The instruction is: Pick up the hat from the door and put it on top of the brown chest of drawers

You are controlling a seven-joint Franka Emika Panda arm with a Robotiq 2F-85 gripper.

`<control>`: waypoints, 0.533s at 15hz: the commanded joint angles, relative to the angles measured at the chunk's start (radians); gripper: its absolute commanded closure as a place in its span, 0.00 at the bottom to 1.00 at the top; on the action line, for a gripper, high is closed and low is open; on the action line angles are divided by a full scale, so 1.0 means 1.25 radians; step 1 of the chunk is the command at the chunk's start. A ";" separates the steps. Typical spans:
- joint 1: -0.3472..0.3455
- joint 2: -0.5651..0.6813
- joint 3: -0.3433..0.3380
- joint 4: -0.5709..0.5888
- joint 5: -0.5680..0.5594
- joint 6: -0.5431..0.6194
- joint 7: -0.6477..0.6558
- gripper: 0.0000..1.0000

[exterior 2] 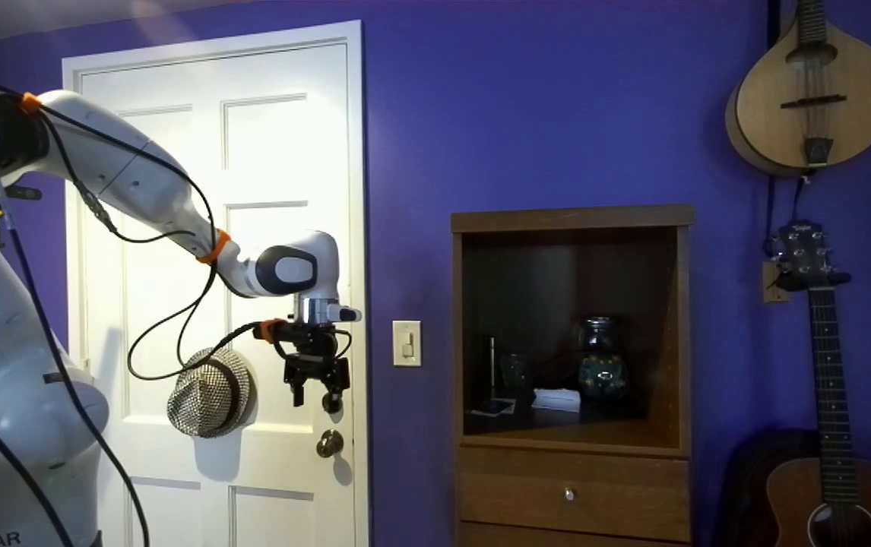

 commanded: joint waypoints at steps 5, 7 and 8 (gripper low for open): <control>0.051 0.076 0.061 0.105 0.005 -0.048 0.005 0.00; 0.076 0.110 0.085 0.158 0.014 -0.063 0.011 0.00; 0.087 0.127 0.097 0.184 0.018 -0.068 0.018 0.00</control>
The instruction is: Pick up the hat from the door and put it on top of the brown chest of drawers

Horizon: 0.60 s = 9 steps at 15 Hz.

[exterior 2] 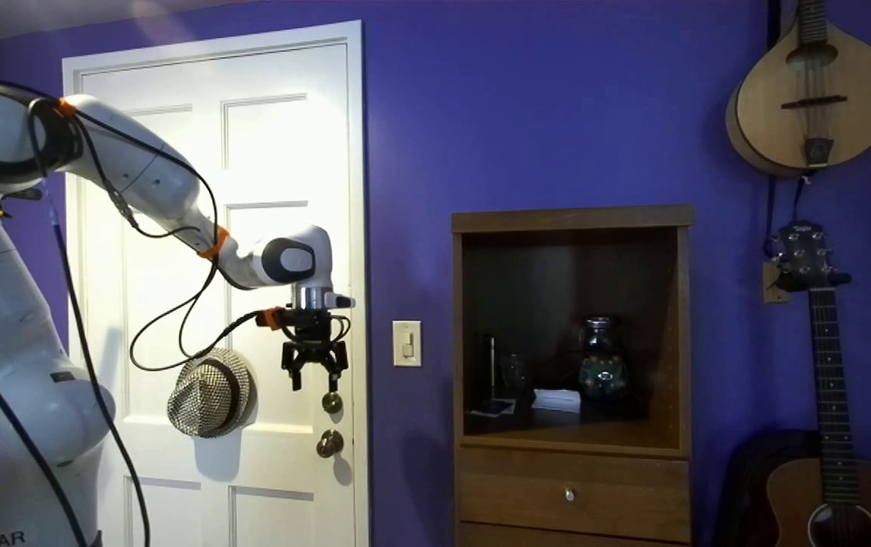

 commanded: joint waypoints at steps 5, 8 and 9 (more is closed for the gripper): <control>0.044 0.080 0.054 0.116 0.002 -0.040 0.015 0.00; 0.043 0.098 0.055 0.131 0.002 -0.044 0.015 0.00; 0.043 0.099 0.054 0.132 0.002 -0.044 0.015 0.00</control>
